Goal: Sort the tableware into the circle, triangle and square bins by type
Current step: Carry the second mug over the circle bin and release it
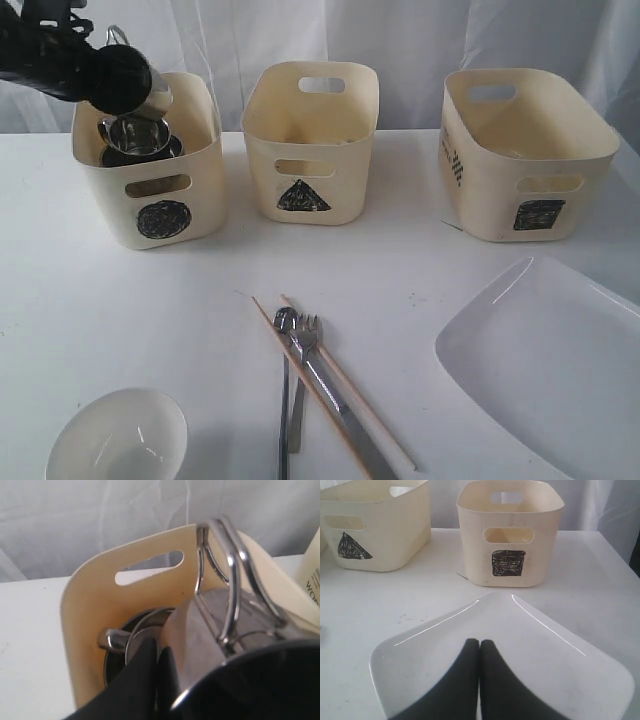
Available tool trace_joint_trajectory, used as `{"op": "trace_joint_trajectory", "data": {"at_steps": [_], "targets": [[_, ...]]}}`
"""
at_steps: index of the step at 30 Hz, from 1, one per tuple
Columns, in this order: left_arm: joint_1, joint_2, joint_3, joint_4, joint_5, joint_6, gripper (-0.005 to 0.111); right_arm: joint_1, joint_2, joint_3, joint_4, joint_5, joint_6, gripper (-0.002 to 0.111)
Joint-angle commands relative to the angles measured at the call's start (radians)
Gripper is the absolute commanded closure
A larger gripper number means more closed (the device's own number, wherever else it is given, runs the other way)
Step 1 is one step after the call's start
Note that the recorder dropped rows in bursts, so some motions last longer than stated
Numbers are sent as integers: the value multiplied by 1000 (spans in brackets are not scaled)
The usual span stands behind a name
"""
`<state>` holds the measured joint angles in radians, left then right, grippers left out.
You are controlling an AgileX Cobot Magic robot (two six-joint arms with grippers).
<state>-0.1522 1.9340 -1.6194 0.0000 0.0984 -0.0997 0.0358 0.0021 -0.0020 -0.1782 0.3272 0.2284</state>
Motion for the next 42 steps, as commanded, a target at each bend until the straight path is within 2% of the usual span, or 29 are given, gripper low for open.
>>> {"op": "trace_joint_trajectory", "data": {"at_steps": [1, 4, 6, 12, 15, 21, 26, 28, 31, 33, 37, 39, 41, 42], "targets": [[0, 48, -111, 8, 27, -14, 107, 3, -2, 2, -1, -15, 13, 108], [0, 62, -127, 8, 19, -14, 106, 3, -2, 2, -1, -15, 13, 108], [0, 66, -127, -9, 19, -14, 100, 3, -2, 2, -1, -15, 13, 108], [0, 91, -127, -72, 24, -16, 56, 3, -2, 2, -1, -15, 13, 108], [0, 94, -127, -151, 35, -16, 44, 3, -2, 2, -1, -15, 13, 108], [0, 59, -127, -150, 91, -16, 43, 3, -2, 2, -1, -15, 13, 108], [0, -7, -127, -148, 220, 67, 43, 3, -2, 2, -1, -15, 13, 108], [0, -39, -127, -148, 321, 100, 43, 3, -2, 2, -1, -15, 13, 108], [0, -94, -127, -148, 578, 108, 43, 3, -2, 2, -1, -15, 13, 108], [0, -120, -125, -148, 704, 126, 43, 3, -2, 2, -1, -15, 13, 108], [0, -165, -120, -152, 888, 156, 43, 3, -2, 2, -1, -15, 13, 108], [0, -192, -80, -174, 995, 212, 43, 3, -2, 2, -1, -15, 13, 108], [0, -227, 7, -177, 1075, 247, 43, 3, -2, 2, -1, -15, 13, 108], [0, -258, 92, -184, 1080, 263, 43, 3, -2, 2, -1, -15, 13, 108]]}}
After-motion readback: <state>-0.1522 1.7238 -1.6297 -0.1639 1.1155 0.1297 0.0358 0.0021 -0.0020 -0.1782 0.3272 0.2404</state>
